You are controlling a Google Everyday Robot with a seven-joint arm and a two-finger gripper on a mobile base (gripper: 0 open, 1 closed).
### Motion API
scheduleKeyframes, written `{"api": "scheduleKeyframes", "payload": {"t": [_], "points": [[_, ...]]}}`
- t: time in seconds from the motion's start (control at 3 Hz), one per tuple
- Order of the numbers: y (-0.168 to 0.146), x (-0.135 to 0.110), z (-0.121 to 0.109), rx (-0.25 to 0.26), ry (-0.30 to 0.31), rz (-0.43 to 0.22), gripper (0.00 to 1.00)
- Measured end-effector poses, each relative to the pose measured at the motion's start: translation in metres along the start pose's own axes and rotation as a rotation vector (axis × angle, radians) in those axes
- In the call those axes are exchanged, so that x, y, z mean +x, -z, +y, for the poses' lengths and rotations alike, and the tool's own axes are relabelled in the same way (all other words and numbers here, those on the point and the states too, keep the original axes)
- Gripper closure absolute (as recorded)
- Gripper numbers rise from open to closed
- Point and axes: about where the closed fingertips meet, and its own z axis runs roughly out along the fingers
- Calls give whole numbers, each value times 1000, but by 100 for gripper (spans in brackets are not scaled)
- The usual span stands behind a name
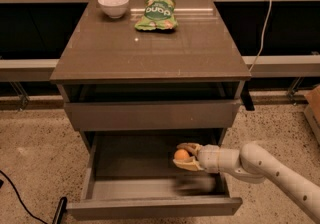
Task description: Place orange into middle drawer
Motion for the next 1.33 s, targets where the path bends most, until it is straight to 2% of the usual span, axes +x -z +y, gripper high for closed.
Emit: {"api": "scheduleKeyframes", "payload": {"t": [0.33, 0.67, 1.0, 1.33], "points": [[1, 18, -2, -24, -12, 34, 100], [-2, 36, -4, -51, -32, 93, 82], [-8, 51, -5, -79, -51, 141, 59], [-14, 63, -5, -107, -44, 174, 36]]}}
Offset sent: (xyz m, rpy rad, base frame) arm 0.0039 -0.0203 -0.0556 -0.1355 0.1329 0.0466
